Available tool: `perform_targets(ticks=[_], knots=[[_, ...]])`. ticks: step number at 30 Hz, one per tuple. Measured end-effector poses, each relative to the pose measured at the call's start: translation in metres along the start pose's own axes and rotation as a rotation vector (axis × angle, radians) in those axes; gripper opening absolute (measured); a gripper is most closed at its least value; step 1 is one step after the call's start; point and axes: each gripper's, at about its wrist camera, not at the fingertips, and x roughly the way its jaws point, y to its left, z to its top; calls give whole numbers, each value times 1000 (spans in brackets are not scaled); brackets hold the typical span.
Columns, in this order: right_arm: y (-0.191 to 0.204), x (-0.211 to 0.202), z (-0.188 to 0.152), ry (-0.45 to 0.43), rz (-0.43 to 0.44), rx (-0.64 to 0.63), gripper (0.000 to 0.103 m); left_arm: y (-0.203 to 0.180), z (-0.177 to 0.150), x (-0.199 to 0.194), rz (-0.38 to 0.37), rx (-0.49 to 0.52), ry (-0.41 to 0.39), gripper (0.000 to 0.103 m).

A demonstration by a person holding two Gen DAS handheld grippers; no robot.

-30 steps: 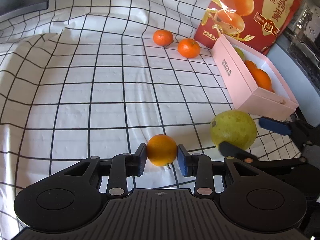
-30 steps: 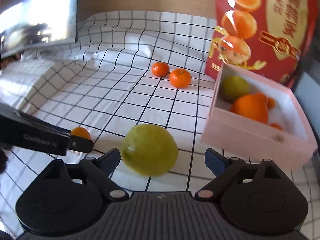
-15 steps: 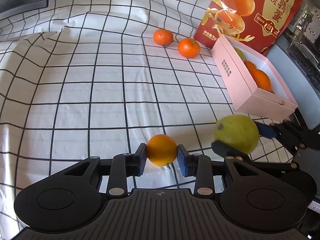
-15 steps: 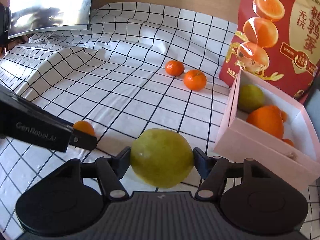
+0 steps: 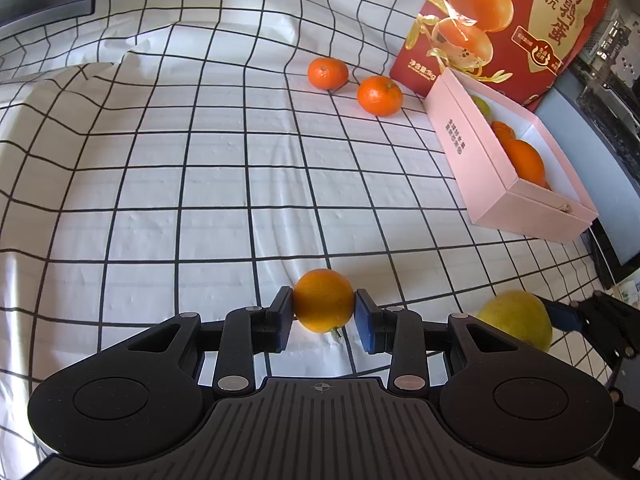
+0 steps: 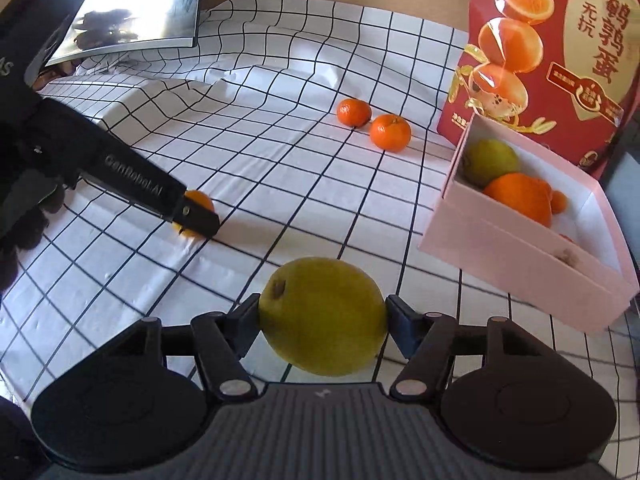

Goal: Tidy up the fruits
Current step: 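Carry the pear in the right gripper and tangerine in the left toward the pink box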

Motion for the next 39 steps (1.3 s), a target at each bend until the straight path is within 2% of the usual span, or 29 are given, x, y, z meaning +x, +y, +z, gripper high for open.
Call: perform_targets(ticks=[5,16,23,27,30,39], knots=[[2,-4,-4,-1,-11,-2,66,-1,2,2,6,0,3,38],[12,26,10,-4,-27,-32,68,3,-1,1,-10,-14,-14,38],[12,30,15,-2,-30,-56,67,6,-1,0,-24,-38,-17,38],[7,28,15,17,-19,-19,67,2,-1,0,-12,-12,-9,38],[-1,24,12,30,-43,19,67,-5,0,2,13,33,1,38],[-44,5,-3,35,-106,156,67,-7,1,4,48,-24,1,38]])
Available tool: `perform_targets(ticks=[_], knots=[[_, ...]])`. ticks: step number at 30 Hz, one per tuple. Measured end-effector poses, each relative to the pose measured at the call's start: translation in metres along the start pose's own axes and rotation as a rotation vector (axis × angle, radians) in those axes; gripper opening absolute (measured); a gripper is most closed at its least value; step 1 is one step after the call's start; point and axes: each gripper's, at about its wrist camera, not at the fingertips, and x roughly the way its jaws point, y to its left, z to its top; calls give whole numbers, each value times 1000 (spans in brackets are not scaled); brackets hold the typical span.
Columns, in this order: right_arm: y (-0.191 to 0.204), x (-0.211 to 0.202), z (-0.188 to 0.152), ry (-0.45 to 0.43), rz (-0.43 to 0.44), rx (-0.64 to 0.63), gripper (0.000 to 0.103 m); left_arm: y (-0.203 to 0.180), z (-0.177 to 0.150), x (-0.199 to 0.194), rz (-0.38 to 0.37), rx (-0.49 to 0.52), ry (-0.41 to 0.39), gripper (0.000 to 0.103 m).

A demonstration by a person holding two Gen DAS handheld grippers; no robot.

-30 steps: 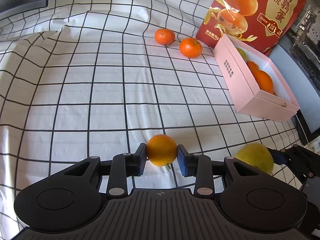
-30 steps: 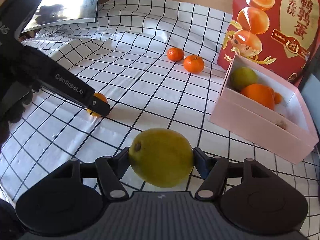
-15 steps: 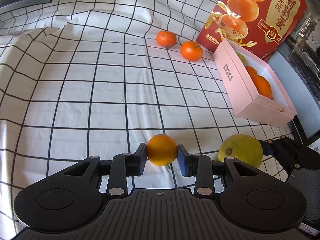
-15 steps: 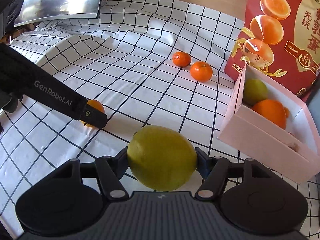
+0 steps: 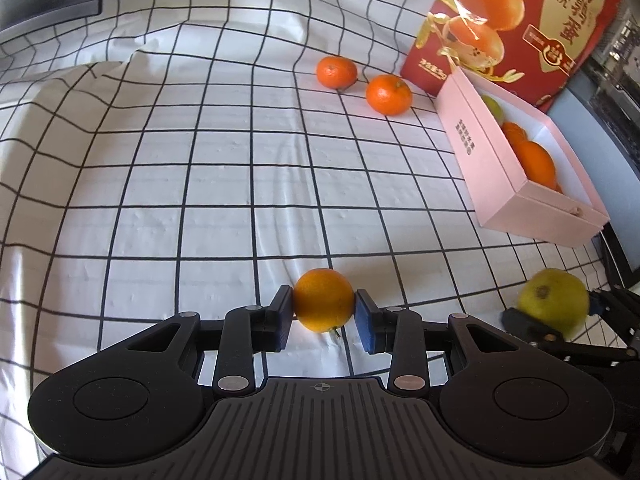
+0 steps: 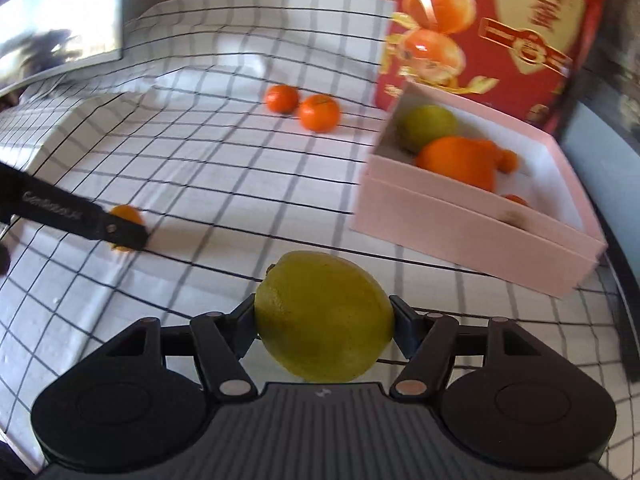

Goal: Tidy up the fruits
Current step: 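Carry the pear in the right gripper and tangerine in the left toward the pink box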

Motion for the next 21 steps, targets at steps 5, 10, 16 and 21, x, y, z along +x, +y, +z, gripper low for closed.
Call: perform_targets(ticks=[5,10,16,21], knots=[[-16,-7,-7,-14,-17,31,67,0,0,-1,13,-23,-13,37],[-31,-15,-17,-25,-12,10,67,-12,-2,0,67,31,-36,37],[-56,-15,-21,-16,-25,44,67,-48,4,-9,70,123,-67,36],[-77,-22,-11,-58,-27,88,67,-83,23,-25,13,181,-144,37]])
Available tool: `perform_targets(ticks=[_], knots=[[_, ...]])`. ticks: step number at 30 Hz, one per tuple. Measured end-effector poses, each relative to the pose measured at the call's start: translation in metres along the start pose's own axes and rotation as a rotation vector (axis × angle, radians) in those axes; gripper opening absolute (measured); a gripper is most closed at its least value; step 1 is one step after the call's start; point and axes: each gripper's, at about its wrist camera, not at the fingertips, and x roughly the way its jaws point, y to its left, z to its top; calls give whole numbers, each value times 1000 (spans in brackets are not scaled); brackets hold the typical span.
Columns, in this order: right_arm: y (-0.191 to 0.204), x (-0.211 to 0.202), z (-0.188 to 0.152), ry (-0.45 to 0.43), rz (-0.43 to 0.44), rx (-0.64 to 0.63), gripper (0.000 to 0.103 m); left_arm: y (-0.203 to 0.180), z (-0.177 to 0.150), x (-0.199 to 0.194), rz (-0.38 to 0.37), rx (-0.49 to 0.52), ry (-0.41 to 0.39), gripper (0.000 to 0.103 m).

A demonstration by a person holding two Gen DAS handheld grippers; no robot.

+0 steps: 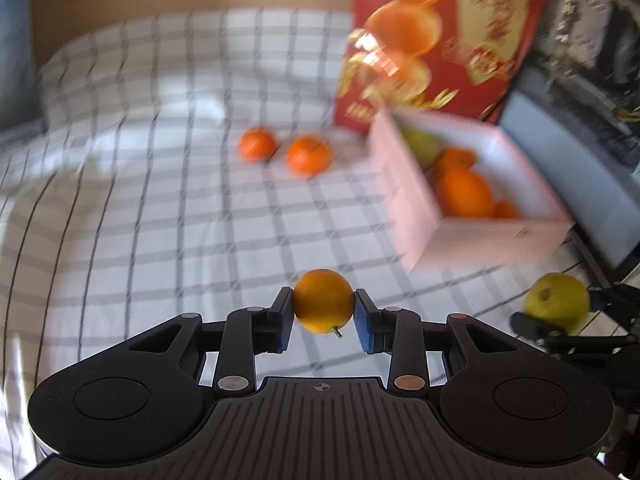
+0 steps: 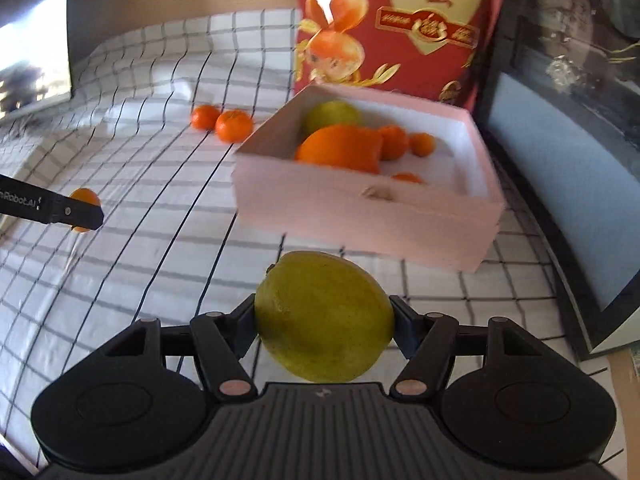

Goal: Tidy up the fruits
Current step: 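Carry the pear in the right gripper and tangerine in the left toward the pink box, then lower the pear and tangerine into the pink box and open both grippers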

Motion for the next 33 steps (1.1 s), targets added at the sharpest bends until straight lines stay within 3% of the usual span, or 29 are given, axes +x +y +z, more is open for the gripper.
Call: perform_targets(ticks=[4,9,14,16,21,27,30,33], knots=[[-14,-13,24,-70,4,0,67,-22,41,-12,-102,4,-104,36],[-46,-25,86,-187,-10,20,67,-62,120,-19,-212,61,-226,37],[-68,-11,132,-240,-63,-12,67,-105,194,37,-246,118,-127,37],[-78,15,147,-208,-82,-4,67,-122,207,61,-278,129,-65,37],[-84,58,129,-108,-47,28,67,-153,193,117,-281,130,71,37],[-85,87,109,-38,-27,41,67,-174,173,171,-197,178,219,37],[-90,99,105,0,-10,50,67,-174,165,182,-145,160,217,37],[-86,101,103,9,6,5,67,-167,161,186,-144,115,229,38]])
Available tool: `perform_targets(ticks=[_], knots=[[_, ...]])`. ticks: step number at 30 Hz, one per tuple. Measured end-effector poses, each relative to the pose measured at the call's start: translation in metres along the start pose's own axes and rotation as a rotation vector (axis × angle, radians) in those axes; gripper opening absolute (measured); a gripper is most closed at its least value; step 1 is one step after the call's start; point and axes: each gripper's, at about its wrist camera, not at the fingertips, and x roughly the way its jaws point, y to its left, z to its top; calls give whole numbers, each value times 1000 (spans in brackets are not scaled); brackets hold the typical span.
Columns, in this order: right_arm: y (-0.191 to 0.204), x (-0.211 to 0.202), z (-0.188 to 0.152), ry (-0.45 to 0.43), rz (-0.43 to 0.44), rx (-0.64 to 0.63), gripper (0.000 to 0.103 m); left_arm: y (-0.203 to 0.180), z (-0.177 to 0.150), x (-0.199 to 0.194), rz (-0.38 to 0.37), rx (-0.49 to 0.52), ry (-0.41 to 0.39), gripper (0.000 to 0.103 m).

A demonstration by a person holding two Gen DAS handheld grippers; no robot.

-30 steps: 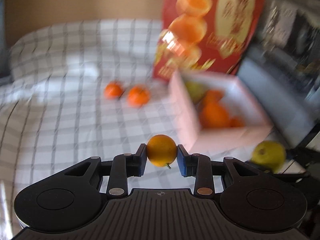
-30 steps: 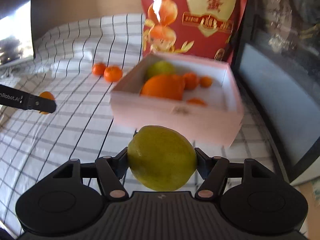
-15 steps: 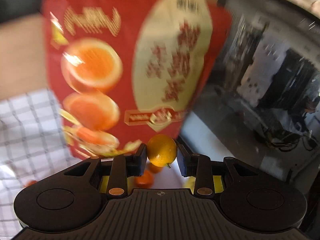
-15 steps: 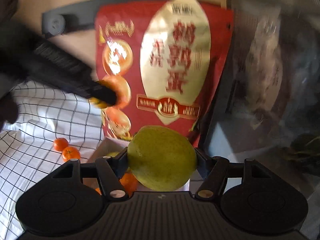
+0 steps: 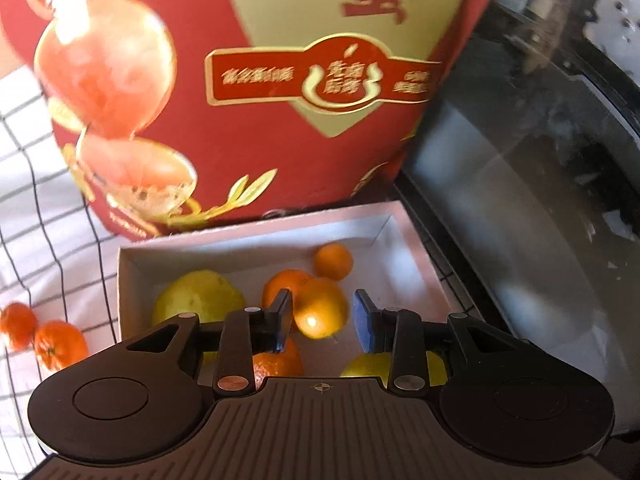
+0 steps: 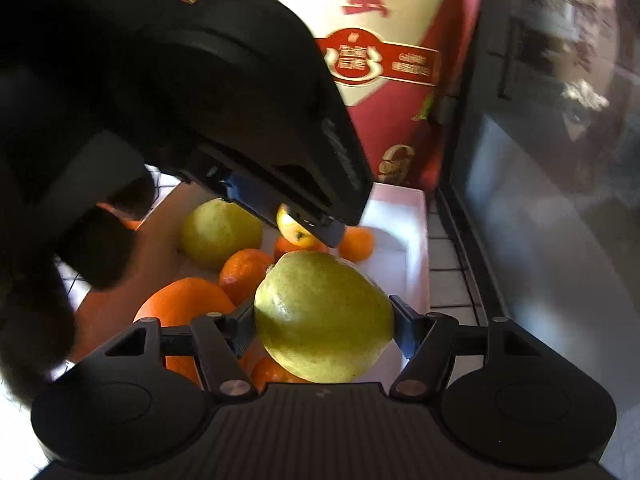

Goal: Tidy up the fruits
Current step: 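Lower the pear and tangerine into the pink box and open both grippers, then grasp a tangerine on the table with the right gripper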

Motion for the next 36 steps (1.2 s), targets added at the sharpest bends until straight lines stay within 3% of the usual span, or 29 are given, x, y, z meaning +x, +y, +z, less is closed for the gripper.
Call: perform_targets(ticks=[5,9,13,17,21,25,30,36], knots=[[7,2,0,0,-24,-42,67,15,-9,-20,-1,-56,-52,38],[8,-3,5,-19,-16,-34,68,28,-25,-52,-77,-108,-201,38],[11,-13,6,-62,-20,10,69,45,-43,-80,-49,-164,-322,38],[21,-25,8,-109,-11,37,71,73,-55,-96,-35,-295,-373,38],[40,-38,13,-171,-34,3,71,106,-85,-111,1,-395,-394,38],[57,-50,20,-195,-41,-49,71,138,-128,-120,55,-466,-355,38],[87,-50,28,-180,-38,-156,71,177,-174,-130,131,-486,-281,38],[132,-44,37,-136,32,-272,71,204,-205,-150,168,-483,-326,38]])
